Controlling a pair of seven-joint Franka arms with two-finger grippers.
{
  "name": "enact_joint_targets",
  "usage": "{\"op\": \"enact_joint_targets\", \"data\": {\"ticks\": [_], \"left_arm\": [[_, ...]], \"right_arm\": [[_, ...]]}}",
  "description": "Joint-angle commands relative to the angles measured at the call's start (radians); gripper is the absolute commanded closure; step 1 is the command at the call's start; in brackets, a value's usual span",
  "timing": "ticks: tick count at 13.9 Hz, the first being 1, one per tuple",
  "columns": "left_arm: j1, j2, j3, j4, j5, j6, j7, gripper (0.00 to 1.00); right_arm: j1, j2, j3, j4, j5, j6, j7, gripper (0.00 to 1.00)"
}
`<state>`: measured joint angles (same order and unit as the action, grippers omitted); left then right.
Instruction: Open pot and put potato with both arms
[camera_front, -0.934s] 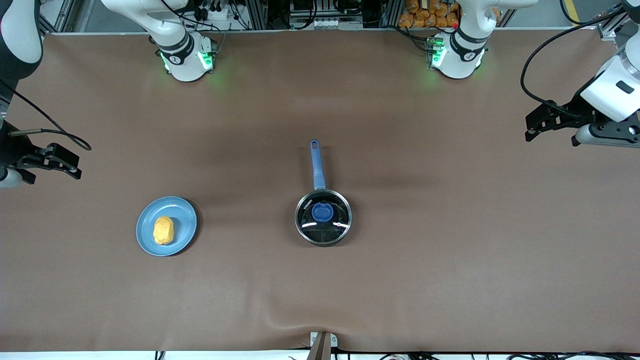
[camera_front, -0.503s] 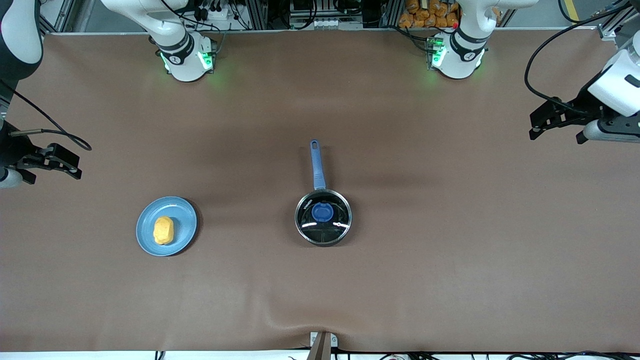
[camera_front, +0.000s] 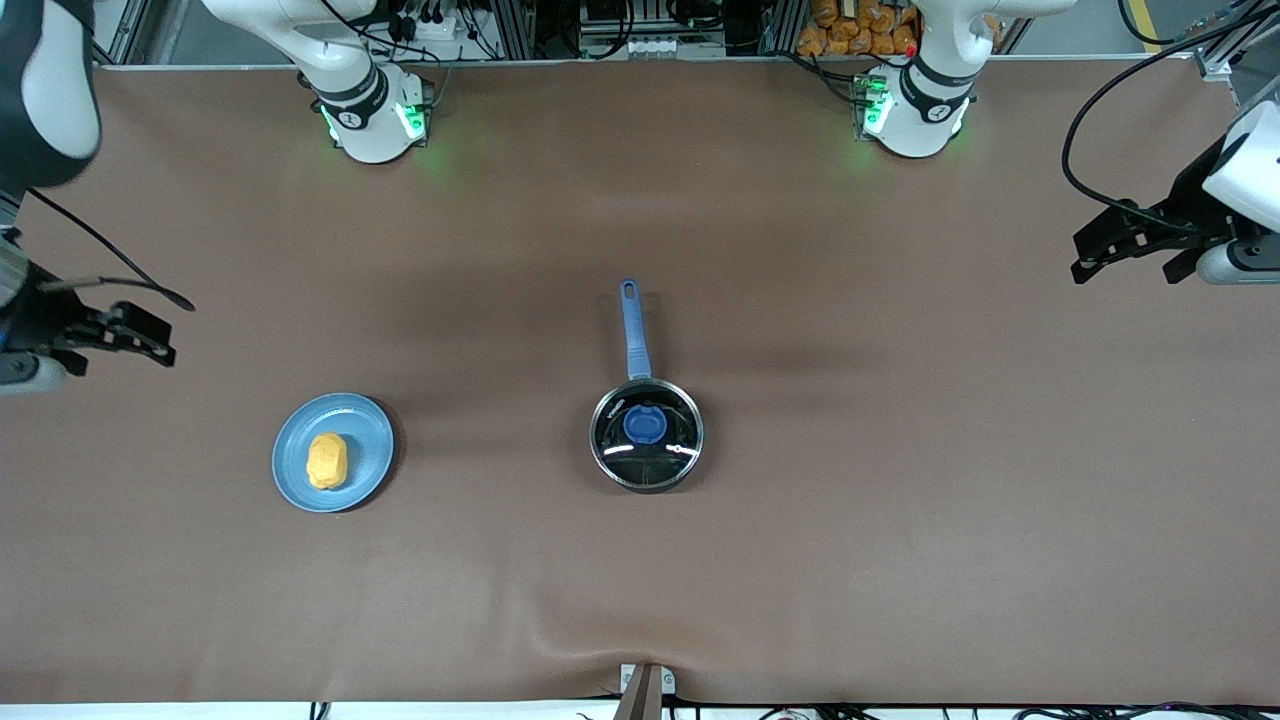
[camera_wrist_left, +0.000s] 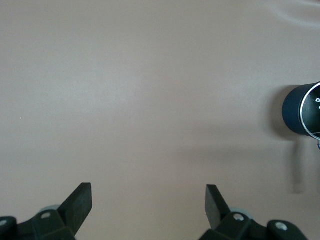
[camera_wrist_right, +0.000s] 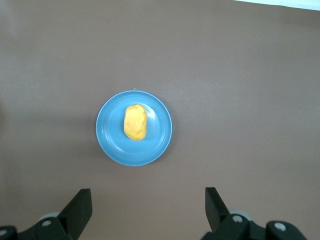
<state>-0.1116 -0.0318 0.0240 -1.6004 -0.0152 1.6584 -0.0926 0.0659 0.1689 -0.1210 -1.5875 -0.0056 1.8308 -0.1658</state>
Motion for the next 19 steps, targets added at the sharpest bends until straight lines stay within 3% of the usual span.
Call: {"op": "enact_joint_targets", "data": {"ticks": [1, 12, 19], "left_arm": [[0.006, -0.005, -0.009, 0.011, 0.026, -0.002, -0.004, 0.0], [-0.01, 0.004, -0.013, 0.013, 0.02, -0.005, -0.004, 0.0], [-0.013, 0.018, -0.013, 0.013, 0.015, -0.011, -0.001, 0.0]], "right_arm": [[-0.023, 0.082, 0.018, 0.009, 0.01, 0.068, -0.003, 0.0], [-0.02, 0.306, 0.02, -0.031, 0.038, 0.271, -0.007, 0.0], [-0.008, 0.455, 0.023, -0.088, 0.167, 0.475, -0.014, 0.0]]}}
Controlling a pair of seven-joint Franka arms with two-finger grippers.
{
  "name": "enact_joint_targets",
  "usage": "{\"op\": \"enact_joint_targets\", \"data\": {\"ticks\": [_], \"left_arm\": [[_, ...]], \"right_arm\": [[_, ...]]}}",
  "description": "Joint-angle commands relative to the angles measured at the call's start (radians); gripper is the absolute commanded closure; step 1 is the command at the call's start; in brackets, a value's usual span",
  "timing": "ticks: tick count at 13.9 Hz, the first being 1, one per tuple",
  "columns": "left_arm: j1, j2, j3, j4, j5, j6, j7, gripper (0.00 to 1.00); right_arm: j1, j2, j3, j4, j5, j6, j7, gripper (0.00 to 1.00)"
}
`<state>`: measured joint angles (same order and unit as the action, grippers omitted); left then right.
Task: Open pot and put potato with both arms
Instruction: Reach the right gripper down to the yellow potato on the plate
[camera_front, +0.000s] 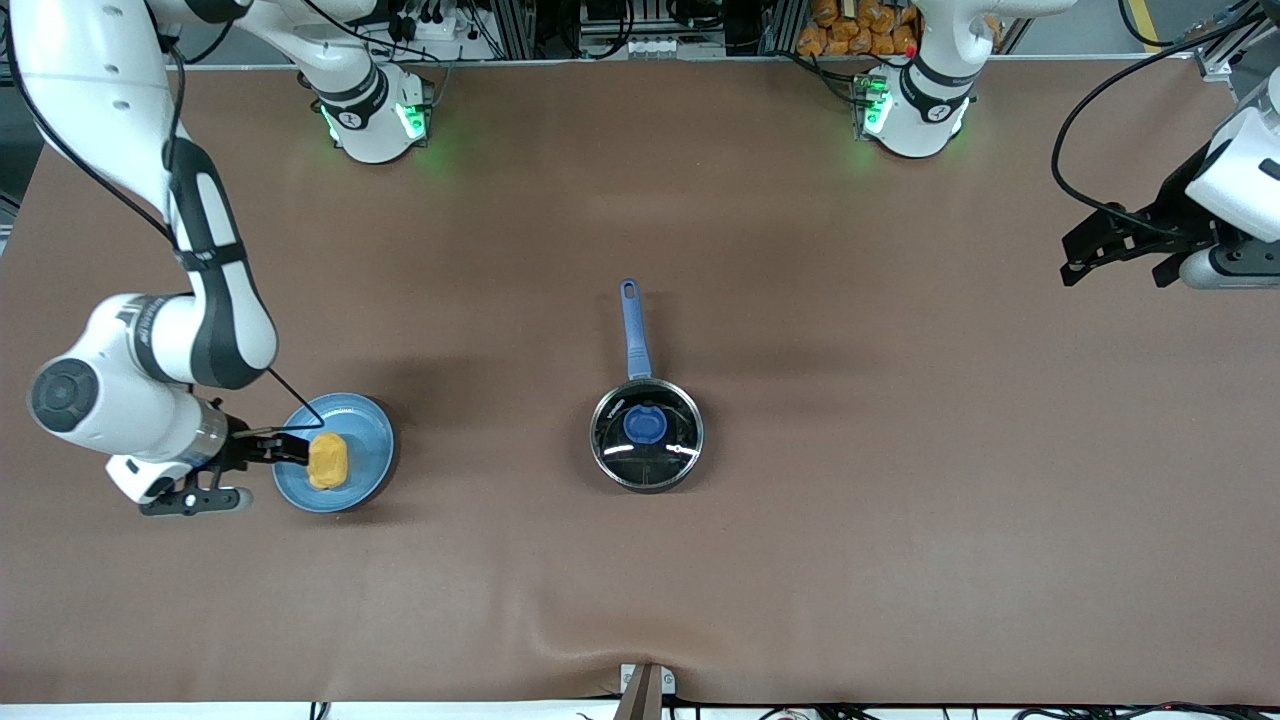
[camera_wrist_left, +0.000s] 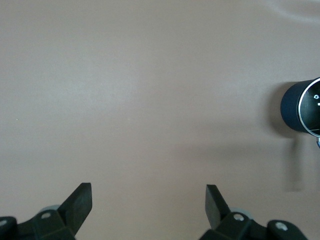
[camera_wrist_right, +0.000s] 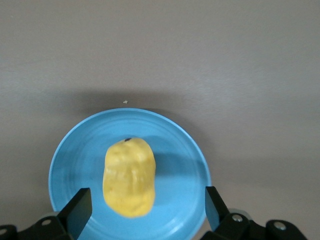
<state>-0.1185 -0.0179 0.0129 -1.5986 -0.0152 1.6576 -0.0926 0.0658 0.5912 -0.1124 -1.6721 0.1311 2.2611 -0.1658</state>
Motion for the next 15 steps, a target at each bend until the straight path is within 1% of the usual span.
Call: {"op": "enact_joint_targets", "data": {"ticks": [1, 6, 8, 11, 12, 13, 15], "left_arm": [[-0.006, 0.004, -0.002, 0.011, 0.015, -0.01, -0.001, 0.0], [-0.007, 0.007, -0.014, 0.011, 0.014, -0.01, -0.01, 0.0], [-0.007, 0.03, -0.053, 0.016, 0.004, -0.01, -0.022, 0.0], [-0.009, 0.091, -0.138, 0.02, 0.001, -0.001, -0.126, 0.0], [-0.013, 0.12, -0.164, 0.044, 0.001, 0.001, -0.163, 0.0], [-0.021, 0.159, -0.188, 0.078, 0.003, 0.001, -0.202, 0.0], [-0.071, 0.238, -0.209, 0.124, 0.012, 0.004, -0.297, 0.0]], "right_arm": [[-0.003, 0.045, 0.014, -0.008, 0.03, 0.066, -0.014, 0.0], [0.0, 0.078, 0.025, -0.035, 0.047, 0.123, -0.014, 0.0], [0.005, 0.078, 0.026, -0.038, 0.047, 0.121, -0.012, 0.0], [0.005, 0.078, 0.025, -0.038, 0.047, 0.118, -0.012, 0.0], [0.005, 0.078, 0.025, -0.038, 0.047, 0.117, -0.014, 0.12], [0.005, 0.078, 0.025, -0.038, 0.047, 0.115, -0.014, 0.26], [0.005, 0.078, 0.025, -0.038, 0.047, 0.112, -0.014, 0.56]]}}
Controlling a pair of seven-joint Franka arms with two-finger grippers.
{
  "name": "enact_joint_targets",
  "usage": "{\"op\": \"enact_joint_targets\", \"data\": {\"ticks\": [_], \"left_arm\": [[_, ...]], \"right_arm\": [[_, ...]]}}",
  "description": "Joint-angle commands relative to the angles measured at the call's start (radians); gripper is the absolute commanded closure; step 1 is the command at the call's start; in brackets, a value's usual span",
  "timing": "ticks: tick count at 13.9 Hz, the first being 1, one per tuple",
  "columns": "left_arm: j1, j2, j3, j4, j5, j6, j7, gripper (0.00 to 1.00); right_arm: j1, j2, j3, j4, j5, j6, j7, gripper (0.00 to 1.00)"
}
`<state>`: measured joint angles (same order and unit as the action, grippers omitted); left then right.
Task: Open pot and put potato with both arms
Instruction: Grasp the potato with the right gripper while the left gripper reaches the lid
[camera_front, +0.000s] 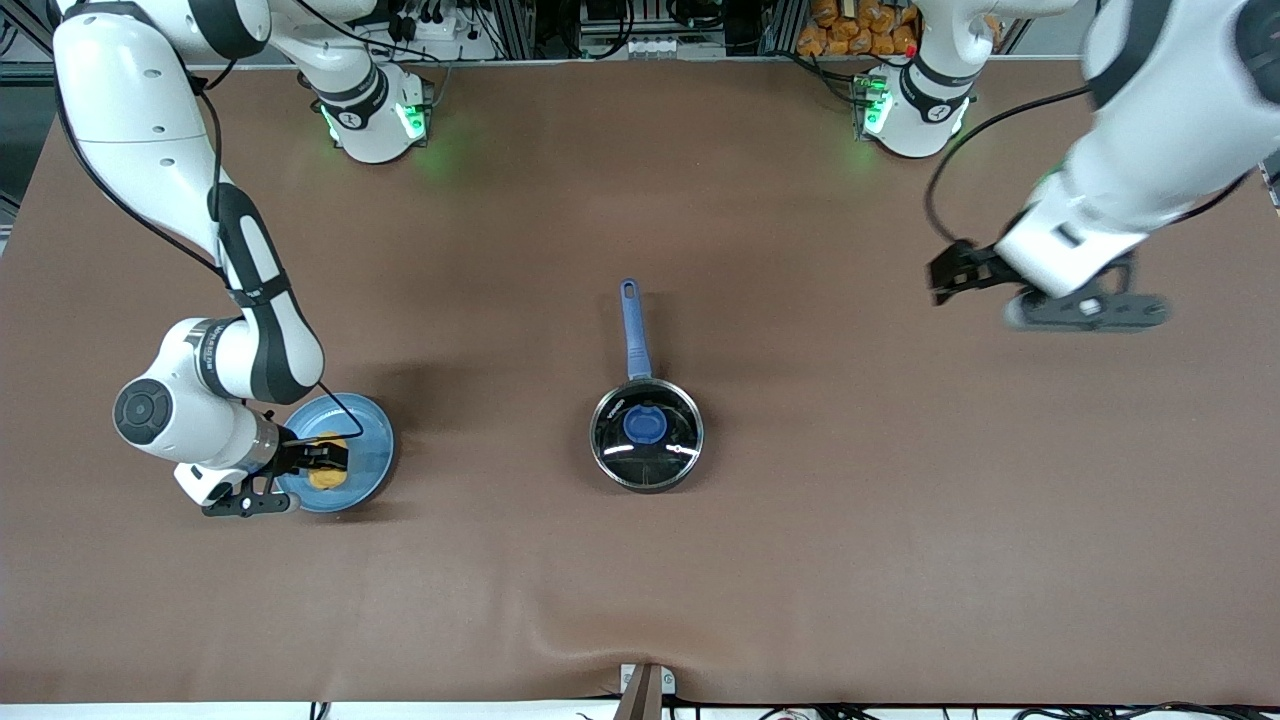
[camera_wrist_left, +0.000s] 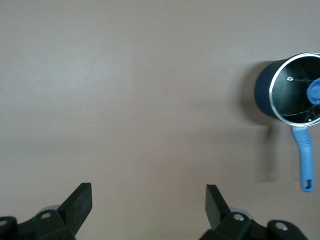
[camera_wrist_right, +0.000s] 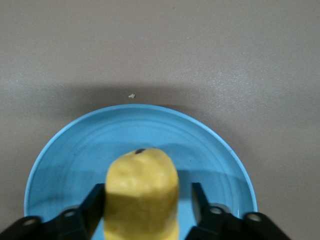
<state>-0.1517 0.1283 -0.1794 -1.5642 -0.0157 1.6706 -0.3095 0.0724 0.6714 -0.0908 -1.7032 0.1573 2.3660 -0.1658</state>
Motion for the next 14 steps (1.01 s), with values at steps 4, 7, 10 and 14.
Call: {"op": "enact_joint_targets", "data": {"ticks": [4, 7, 10, 14], "left_arm": [[-0.179, 0.221, -0.011, 0.153, 0.062, 0.072, -0.32, 0.0], [-0.241, 0.309, -0.006, 0.194, 0.072, 0.138, -0.439, 0.0], [-0.285, 0.401, -0.003, 0.252, 0.072, 0.249, -0.518, 0.0], [-0.423, 0.494, 0.09, 0.272, 0.082, 0.411, -0.569, 0.0]], "right_arm": [[0.004, -0.004, 0.003, -0.006, 0.021, 0.004, -0.012, 0.87], [0.013, -0.016, 0.003, 0.004, 0.021, -0.02, -0.006, 0.88], [0.013, -0.059, 0.005, 0.019, 0.021, -0.063, -0.009, 0.88], [0.027, -0.119, 0.006, 0.042, 0.021, -0.108, -0.003, 0.87]]}}
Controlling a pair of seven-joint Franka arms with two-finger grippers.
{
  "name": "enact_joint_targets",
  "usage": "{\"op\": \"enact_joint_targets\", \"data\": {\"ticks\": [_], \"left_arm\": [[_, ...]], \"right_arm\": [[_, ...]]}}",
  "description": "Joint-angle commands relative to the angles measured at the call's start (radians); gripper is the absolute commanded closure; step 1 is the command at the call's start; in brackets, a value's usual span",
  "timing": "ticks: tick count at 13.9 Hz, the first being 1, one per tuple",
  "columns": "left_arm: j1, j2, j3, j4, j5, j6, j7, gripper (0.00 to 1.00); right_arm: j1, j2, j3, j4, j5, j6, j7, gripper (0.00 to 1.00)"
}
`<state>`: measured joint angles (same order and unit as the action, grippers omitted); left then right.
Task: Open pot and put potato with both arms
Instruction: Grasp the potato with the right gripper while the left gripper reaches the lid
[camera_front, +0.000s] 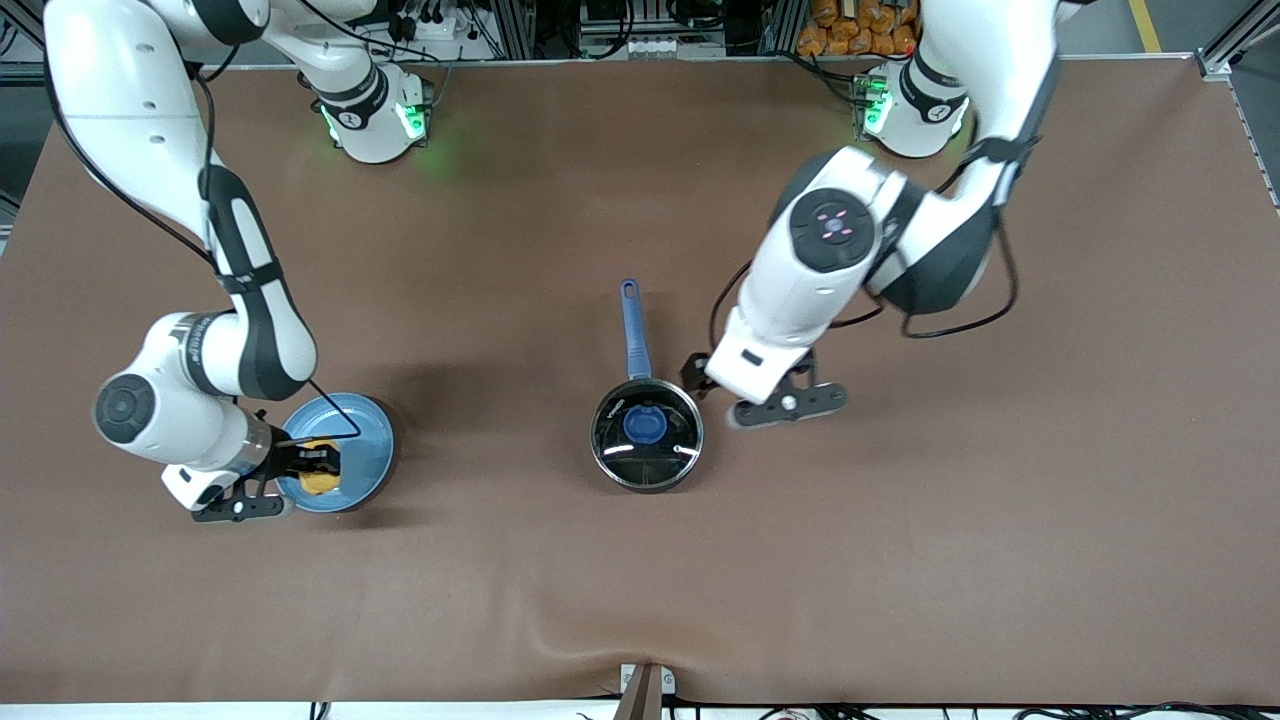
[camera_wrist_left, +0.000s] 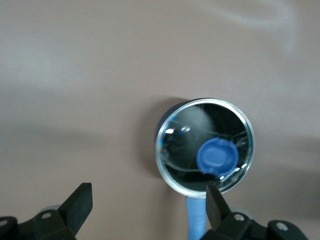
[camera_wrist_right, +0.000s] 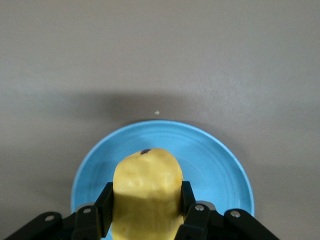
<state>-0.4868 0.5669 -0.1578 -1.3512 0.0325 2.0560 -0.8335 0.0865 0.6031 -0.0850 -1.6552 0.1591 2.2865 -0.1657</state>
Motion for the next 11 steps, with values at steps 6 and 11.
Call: {"op": "enact_joint_targets", "data": {"ticks": [6, 11], "left_arm": [[-0.277, 0.188, 0.241, 0.13, 0.029, 0.139, -0.084, 0.0], [-0.277, 0.238, 0.242, 0.13, 0.029, 0.266, -0.085, 0.0]], "right_arm": [[0.05, -0.112, 0.007, -0.003, 0.034, -0.073, 0.047, 0.87], [0.09, -0.147, 0.005, 0.011, 0.045, -0.123, 0.127, 0.87]]}}
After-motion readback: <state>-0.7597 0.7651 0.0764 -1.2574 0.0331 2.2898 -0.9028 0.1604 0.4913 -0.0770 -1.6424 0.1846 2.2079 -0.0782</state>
